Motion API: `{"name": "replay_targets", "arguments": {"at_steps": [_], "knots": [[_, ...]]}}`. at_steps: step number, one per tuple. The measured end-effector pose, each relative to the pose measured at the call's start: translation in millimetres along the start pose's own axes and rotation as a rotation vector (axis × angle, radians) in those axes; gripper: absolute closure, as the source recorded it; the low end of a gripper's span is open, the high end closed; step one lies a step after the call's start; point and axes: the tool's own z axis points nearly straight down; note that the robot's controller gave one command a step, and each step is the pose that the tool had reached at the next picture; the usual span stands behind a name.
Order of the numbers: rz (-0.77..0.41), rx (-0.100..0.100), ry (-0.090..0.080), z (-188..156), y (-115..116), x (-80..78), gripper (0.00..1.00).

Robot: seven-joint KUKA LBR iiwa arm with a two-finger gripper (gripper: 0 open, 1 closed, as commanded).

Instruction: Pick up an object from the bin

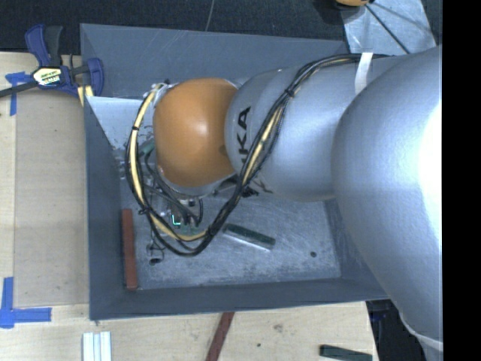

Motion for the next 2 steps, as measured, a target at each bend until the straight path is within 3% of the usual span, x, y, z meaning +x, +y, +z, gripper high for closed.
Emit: {"name": "replay_targets", "arguments": {"at_steps": [1,2], "knots": [[0.002,-0.002,-0.007,-3,-1,-2.2,0.0],[0.087,-0.005,-0.008,10,-23,-11.9,0.0]]}}
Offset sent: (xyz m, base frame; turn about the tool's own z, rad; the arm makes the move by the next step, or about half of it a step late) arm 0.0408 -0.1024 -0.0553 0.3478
